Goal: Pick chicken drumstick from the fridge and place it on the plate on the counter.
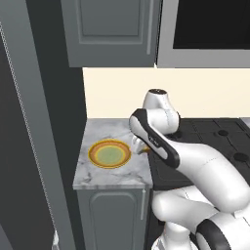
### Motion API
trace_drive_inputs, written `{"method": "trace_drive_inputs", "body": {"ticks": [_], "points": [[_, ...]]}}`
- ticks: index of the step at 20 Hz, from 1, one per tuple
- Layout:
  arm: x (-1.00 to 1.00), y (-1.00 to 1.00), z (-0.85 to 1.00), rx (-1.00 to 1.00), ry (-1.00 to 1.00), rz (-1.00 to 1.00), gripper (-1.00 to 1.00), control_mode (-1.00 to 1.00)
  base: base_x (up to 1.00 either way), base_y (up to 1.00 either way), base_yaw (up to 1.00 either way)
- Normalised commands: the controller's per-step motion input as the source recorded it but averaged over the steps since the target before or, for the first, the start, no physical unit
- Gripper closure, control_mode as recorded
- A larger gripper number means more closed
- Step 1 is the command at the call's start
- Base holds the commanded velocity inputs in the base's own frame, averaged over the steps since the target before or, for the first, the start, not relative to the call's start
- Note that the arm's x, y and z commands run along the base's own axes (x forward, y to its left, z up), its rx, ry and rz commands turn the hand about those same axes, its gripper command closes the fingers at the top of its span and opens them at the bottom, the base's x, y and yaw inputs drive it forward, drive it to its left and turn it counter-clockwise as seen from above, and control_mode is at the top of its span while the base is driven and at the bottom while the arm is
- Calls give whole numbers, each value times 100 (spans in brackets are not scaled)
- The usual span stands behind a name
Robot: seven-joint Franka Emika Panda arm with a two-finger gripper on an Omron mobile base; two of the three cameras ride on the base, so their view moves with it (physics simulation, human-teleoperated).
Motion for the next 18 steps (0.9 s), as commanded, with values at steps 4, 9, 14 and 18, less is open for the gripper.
{"method": "trace_drive_inputs", "body": {"ticks": [4, 9, 14, 18], "points": [[49, 22, -14, 1, 0, 8, 100, -100, 0, 0, 0], [64, 22, -11, 0, 0, 5, 100, -100, 0, 0, 0], [51, 23, -24, 0, 0, 1, 100, -100, 0, 0, 0], [43, 20, -36, 0, 0, 0, 100, -100, 0, 0, 0]]}}
